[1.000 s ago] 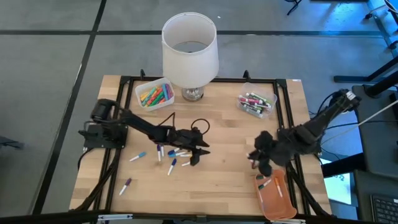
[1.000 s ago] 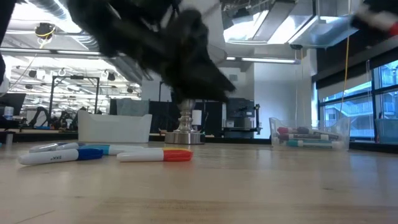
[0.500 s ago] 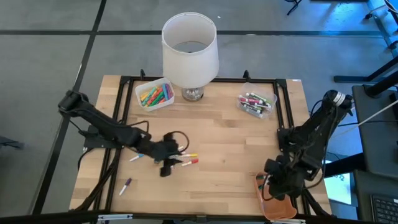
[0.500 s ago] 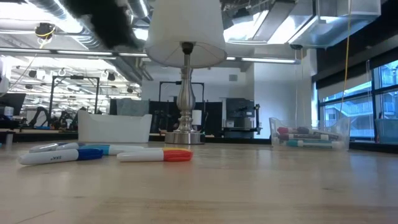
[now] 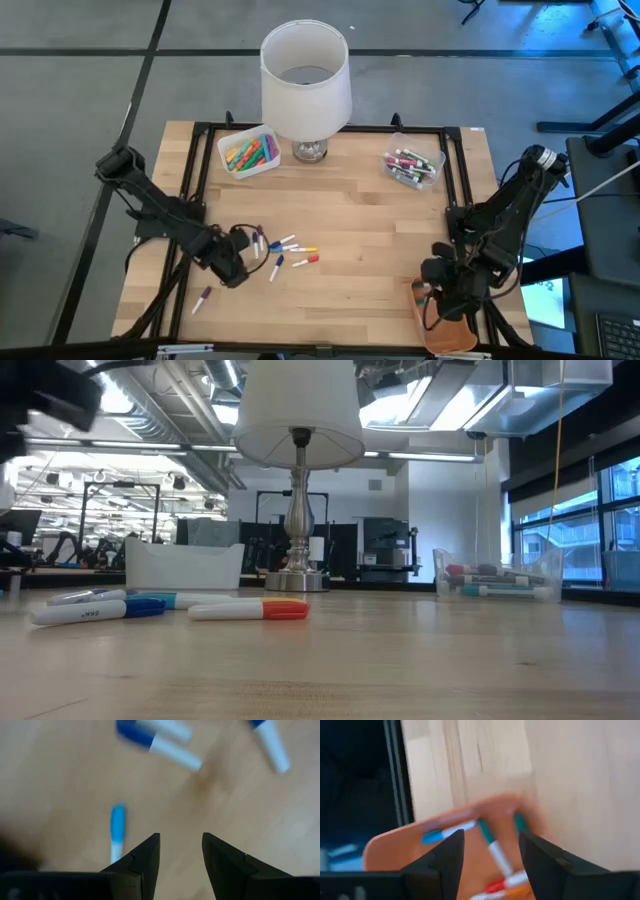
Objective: Pick & Place Markers
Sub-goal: Put the light blue mini marker into the orange bin
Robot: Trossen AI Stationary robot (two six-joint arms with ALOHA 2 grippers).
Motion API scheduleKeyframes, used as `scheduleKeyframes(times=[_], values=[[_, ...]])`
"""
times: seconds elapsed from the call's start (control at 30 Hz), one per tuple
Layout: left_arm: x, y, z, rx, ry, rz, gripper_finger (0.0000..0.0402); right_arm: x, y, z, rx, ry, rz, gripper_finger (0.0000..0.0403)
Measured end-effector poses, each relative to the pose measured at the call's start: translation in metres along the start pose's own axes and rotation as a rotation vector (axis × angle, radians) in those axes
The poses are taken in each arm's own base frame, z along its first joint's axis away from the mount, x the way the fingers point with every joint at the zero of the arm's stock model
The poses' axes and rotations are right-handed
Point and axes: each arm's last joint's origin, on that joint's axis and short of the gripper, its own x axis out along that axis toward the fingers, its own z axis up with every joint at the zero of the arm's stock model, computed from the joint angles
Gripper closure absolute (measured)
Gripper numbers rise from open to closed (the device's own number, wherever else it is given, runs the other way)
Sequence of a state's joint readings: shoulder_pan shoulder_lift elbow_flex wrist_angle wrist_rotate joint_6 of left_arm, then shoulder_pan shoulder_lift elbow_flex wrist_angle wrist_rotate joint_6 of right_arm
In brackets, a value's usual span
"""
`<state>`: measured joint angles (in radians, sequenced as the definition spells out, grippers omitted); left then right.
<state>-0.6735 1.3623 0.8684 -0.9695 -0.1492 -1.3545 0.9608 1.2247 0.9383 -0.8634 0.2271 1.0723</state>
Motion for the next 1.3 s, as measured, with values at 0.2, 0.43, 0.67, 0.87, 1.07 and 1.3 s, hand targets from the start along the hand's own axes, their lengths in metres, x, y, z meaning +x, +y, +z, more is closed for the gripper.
scheduleKeyframes(times=[0.2, 0.43, 0.67, 0.87, 1.07, 1.3], values=[[0.009, -0.001, -0.017, -0.032, 0.028, 0.109, 0.026, 0.0, -0.012, 0.02, -0.291, -0.113, -0.133, 0.022], [0.039, 0.013, -0.027, -0.011, 0.067, 0.263, 0.0261, 0.004, -0.032, 0.048, -0.332, -0.138, -0.207, 0.0221], [0.064, 0.038, -0.036, -0.008, 0.148, 0.365, 0.0261, 0.006, -0.044, 0.064, -0.31, -0.146, -0.215, 0.0221], [0.07, 0.042, -0.038, 0.048, 0.158, 0.332, 0.0274, 0.007, -0.047, 0.068, -0.255, -0.159, -0.212, 0.0221], [0.068, 0.041, -0.037, 0.053, 0.157, 0.302, 0.0325, 0.007, -0.046, 0.067, -0.176, -0.144, -0.172, 0.0221], [0.068, 0.041, -0.037, 0.054, 0.152, 0.298, 0.0364, 0.007, -0.046, 0.067, -0.147, -0.145, -0.168, 0.0221]])
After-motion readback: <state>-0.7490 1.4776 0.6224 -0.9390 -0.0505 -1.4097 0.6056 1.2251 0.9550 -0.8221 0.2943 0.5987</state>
